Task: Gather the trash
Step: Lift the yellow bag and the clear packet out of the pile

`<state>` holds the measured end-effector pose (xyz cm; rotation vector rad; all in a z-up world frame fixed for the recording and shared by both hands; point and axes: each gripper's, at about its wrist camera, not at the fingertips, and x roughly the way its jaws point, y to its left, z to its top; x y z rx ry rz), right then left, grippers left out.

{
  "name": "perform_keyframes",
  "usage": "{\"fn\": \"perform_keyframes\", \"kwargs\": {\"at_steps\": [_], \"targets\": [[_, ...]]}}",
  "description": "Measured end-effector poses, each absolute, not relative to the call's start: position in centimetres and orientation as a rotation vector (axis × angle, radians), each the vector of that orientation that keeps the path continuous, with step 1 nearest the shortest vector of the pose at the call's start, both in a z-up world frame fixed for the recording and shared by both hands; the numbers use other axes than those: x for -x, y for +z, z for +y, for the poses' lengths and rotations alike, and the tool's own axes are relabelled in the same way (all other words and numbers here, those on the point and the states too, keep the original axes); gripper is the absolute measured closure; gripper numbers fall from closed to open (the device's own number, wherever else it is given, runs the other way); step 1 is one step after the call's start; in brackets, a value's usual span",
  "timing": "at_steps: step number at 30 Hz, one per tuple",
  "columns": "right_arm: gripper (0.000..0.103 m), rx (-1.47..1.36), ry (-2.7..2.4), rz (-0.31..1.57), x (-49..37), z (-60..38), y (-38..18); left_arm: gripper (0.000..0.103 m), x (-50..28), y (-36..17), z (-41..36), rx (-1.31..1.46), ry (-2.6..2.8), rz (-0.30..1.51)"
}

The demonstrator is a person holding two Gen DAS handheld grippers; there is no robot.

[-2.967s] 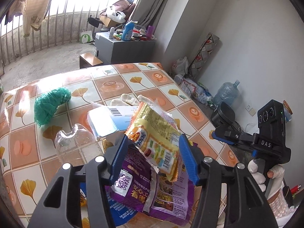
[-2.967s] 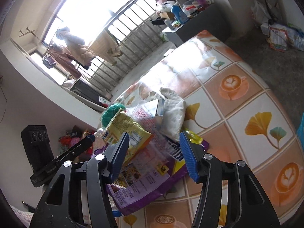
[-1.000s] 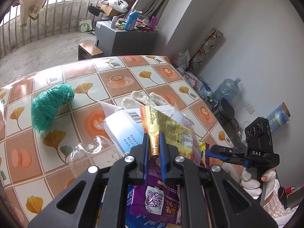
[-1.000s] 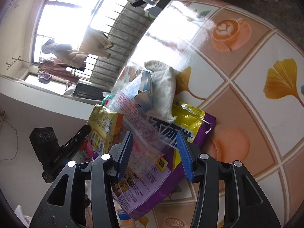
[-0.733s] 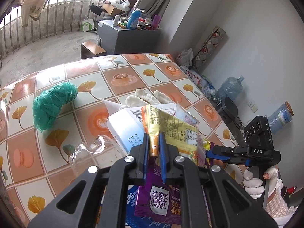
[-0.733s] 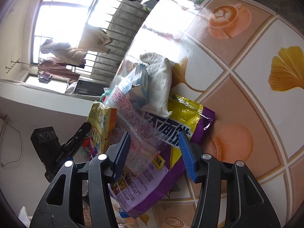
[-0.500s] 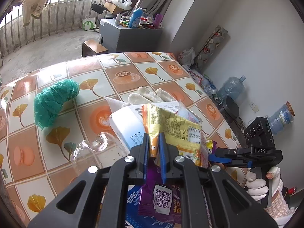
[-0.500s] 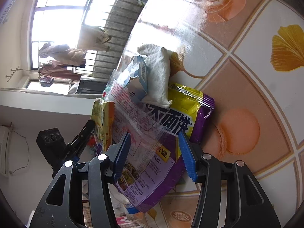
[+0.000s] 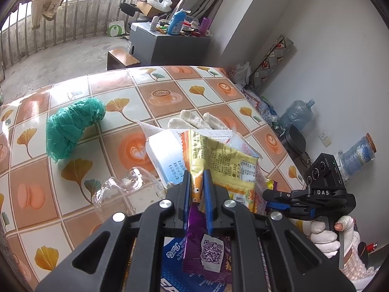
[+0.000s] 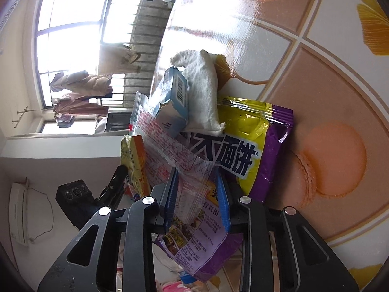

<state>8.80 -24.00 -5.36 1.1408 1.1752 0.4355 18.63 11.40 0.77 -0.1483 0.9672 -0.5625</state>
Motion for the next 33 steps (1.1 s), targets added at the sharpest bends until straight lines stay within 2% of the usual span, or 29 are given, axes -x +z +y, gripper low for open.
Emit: {"fn": "perform_keyframes", "kwargs": {"at_steps": [3,7,24,33], "targets": [[0.095,-1.166,0.450,1.146,-8.0,-25.2,-5.3,0.093,-18.5,1.4,11.6,0.167,-0.571,0.947],[0.098,-1.189,0.495,1.078,-7.2,-26.4,-4.3,0.093,-18.2,3.2,11.9,0.206,-0.594,0.903],[0.100,-1.127,0.500,0.702,-1.4,-34.6,1.2,0.094,-17.5,10.4,6.7,0.131,-0.686,0.767],[0.100,-1.148,0.265,0.580,2.1,-40.7,-1.0,0.094,-17.4,11.6,-1.6,0.006,-0.762,0.743]]}}
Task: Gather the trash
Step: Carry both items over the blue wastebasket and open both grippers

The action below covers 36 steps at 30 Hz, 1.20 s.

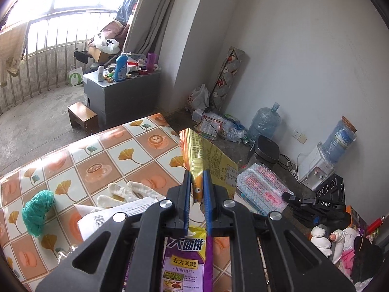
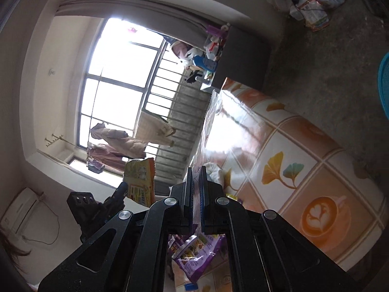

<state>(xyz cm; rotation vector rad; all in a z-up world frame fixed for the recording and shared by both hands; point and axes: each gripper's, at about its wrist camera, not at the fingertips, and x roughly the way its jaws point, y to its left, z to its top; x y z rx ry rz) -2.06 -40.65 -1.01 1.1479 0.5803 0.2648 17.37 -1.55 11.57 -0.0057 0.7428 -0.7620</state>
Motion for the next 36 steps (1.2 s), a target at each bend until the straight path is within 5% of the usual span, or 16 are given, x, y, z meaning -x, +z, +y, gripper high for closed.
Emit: {"fn": "perform_keyframes", "kwargs": {"at_steps": [12,25,31,36], "targets": [[0.100,-1.052,-0.337,0.516,8.4,-50.4,-4.7,0.093,-17.1,6.8,-22.9,-0.273,-0.978,0.858],[0.095,-1.039,-0.705,0.725,6.4,-57.8,-14.1,0.091,-16.5,-8.2,-45.7,-0.501,-1.070,1.090],[0.068,-1.056,-0.789,0.826,5.8,-61.0,-18.4,0.067,-17.1,-13.8,-50.6,-0.476,-1.029,1.169],[0.067,-1.096,-0.820,0.797,7.3,-60.5,-18.3,0.058,-17.0,-14.4,-50.7,-0.421,-1.046,1.184]]}}
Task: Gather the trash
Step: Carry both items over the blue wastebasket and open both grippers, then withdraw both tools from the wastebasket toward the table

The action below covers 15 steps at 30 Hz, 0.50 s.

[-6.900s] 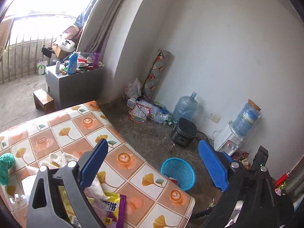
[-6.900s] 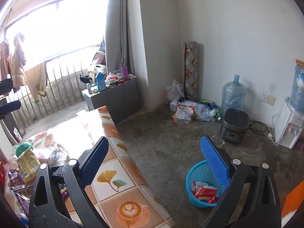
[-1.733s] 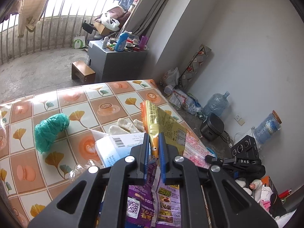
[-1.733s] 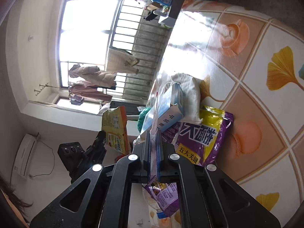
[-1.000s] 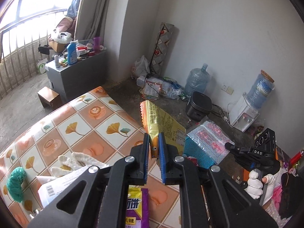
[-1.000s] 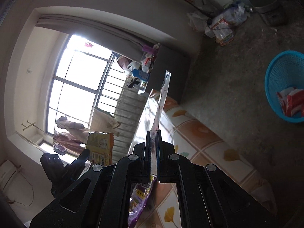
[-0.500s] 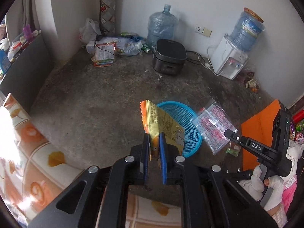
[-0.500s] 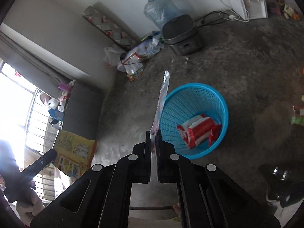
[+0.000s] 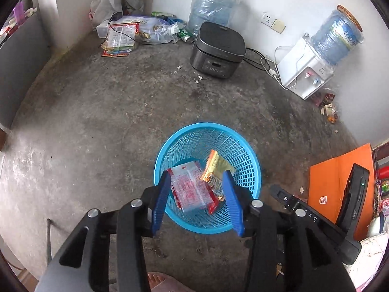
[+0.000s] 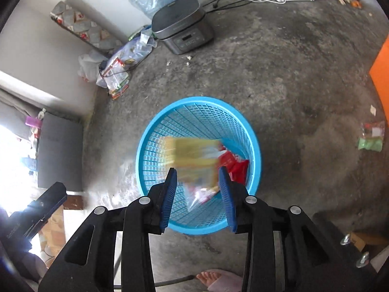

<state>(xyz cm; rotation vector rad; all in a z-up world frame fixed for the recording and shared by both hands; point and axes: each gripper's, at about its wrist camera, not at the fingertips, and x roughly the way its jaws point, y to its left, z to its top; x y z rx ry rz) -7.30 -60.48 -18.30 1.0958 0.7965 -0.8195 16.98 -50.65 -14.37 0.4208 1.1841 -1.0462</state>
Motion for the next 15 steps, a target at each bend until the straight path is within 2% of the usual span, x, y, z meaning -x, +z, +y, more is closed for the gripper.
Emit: {"fn": "perform_keyframes", "kwargs": {"at_steps": [5,11,15], "targets": [[0.066,-1.080,-0.831,0.760,8.3,-59.8,-17.5,0.053,-16.7,-12.9,-49.9,-0.400,-1.055,1.155],[0.062,-1.017,-0.818,0.724,8.6,-58.4,-15.2,0.040,-16.4,-8.5,-46.6,-0.359,-1.094,1.048],[0.054,-0.946,-0.792,0.669,8.5,-56.7,-12.3,0.027,-16.4,-4.3,-43.1,-0.297,-1.107,0.954]]}}
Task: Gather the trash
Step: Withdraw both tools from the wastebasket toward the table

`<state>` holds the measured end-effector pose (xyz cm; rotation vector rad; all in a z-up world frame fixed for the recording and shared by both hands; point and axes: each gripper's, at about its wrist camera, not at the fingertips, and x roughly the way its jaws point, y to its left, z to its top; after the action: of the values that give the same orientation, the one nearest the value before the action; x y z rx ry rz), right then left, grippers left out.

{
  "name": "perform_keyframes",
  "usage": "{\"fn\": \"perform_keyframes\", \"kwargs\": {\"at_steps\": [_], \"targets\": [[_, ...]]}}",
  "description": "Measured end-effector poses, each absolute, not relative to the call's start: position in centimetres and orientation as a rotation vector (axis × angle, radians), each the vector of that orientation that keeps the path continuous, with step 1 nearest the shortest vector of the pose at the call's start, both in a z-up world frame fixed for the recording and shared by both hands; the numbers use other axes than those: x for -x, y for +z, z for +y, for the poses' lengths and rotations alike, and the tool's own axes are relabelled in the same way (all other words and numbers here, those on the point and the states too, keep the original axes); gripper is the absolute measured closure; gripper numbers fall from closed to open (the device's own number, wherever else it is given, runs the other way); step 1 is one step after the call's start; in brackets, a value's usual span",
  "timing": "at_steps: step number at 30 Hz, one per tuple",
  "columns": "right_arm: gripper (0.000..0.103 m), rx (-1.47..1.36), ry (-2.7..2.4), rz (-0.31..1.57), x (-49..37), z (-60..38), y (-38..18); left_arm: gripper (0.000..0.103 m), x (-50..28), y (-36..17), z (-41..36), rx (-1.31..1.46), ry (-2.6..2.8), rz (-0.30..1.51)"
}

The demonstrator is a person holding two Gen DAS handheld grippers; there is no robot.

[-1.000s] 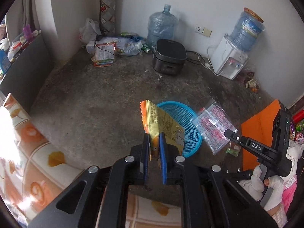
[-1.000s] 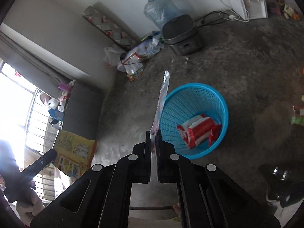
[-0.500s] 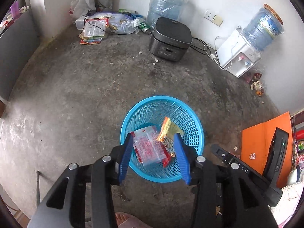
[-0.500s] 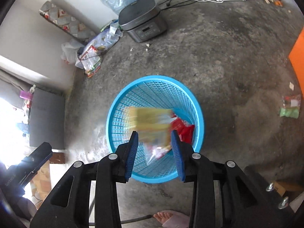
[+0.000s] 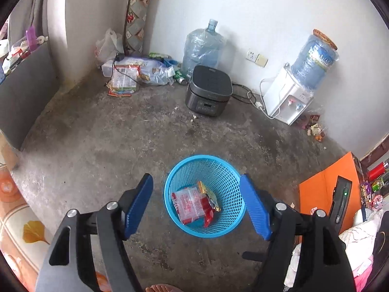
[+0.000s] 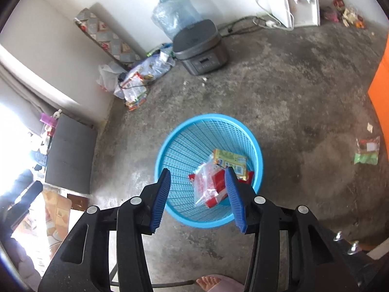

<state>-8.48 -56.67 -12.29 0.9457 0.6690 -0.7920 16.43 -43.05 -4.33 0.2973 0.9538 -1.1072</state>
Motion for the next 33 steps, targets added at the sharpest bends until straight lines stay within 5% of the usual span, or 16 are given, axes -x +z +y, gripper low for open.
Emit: {"fn": "perform_keyframes", "kwargs": {"at_steps": [9,16,33], "targets": [[0.031,-0.683,-0.707,0.524,7.1,-51.1,-3.5,0.006,-16.0,6.6,-32.3,-0.136,-1.067,0.719],[0.012,-0.446,-0.613,0.419,5.8,-45.0,2.3,0.006,-15.0,11.5,-23.4,-0.059,-0.989,0.598],[0.008,-0.348,-0.191,0.438,1.2,-34.9,5.5,0.006,-13.3,13.9,-1.1,0.063,-0.712,0.537]]}}
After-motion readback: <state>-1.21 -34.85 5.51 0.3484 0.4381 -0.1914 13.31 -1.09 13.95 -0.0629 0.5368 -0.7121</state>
